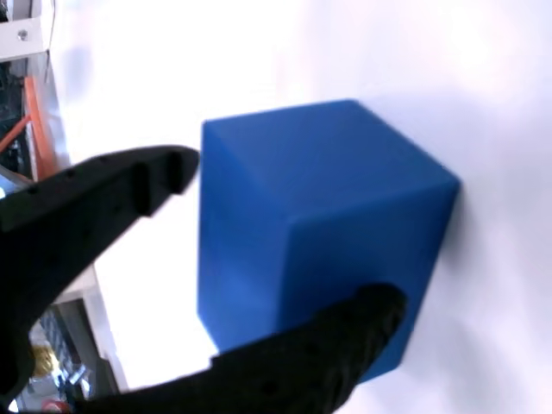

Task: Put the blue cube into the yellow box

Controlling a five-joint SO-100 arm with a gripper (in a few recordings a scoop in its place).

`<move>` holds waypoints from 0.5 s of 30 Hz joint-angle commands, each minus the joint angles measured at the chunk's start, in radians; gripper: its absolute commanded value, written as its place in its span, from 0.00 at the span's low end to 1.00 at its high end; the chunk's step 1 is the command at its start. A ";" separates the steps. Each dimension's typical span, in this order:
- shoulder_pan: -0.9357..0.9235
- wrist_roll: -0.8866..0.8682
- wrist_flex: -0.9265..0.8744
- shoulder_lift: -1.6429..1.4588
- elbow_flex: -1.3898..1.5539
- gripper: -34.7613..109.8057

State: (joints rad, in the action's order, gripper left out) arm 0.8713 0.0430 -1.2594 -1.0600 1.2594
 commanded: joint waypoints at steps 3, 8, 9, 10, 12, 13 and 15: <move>-0.002 0.035 0.012 -0.041 -0.095 0.47; -0.005 0.091 0.020 -0.051 -0.094 0.43; -0.005 0.110 0.023 -0.054 -0.091 0.42; -0.005 0.126 0.023 -0.057 -0.087 0.41; -0.005 0.152 0.023 -0.057 -0.080 0.39; -0.006 0.163 0.023 -0.057 -0.077 0.39; -0.014 0.179 0.023 -0.064 -0.067 0.38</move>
State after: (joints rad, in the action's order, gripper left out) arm 0.8590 0.1917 -1.2226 -1.0477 1.2502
